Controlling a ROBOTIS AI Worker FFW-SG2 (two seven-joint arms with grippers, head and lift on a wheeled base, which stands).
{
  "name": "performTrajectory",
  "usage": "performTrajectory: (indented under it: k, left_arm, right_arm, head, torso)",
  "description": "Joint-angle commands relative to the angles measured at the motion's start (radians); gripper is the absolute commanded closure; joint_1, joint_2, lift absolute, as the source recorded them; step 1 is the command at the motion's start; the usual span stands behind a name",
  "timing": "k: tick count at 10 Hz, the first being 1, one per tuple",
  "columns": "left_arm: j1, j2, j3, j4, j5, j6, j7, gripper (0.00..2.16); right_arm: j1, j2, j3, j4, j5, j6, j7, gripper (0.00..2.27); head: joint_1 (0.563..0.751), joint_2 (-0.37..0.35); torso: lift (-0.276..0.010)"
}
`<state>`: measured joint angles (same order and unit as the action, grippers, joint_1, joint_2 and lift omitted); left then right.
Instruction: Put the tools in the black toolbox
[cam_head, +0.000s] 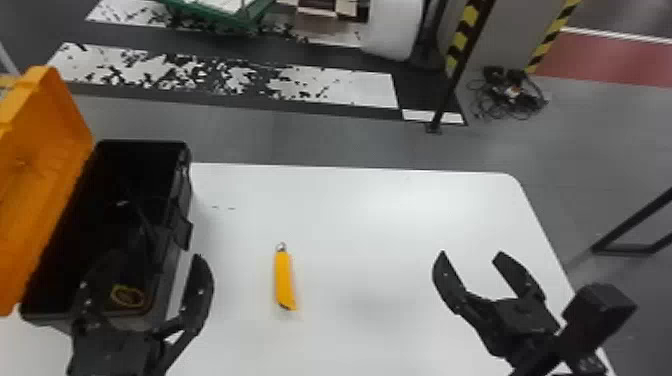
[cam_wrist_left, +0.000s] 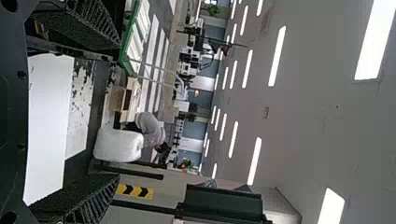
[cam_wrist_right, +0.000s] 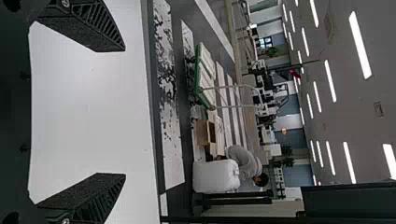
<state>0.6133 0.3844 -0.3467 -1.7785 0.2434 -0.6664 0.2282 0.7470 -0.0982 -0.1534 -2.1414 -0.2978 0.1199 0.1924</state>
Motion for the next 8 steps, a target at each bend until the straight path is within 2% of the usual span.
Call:
performTrajectory:
  k: [1,8]
  left_arm:
    - [-0.001,0.001,0.0,0.002,0.001,0.0,-0.001,0.0]
    - [-0.004,-0.002,-0.001,0.005,0.001,0.0,-0.001,0.0]
  right_arm:
    - [0.0,0.002,0.0,0.0,-0.001,-0.001,-0.001,0.04]
    - [-0.002,0.003,0.0,0.002,-0.006,0.002,-0.001,0.04]
  head:
    - [0.695,-0.139]
    - [0.695,-0.138]
  torso:
    - [-0.039]
    - [-0.039]
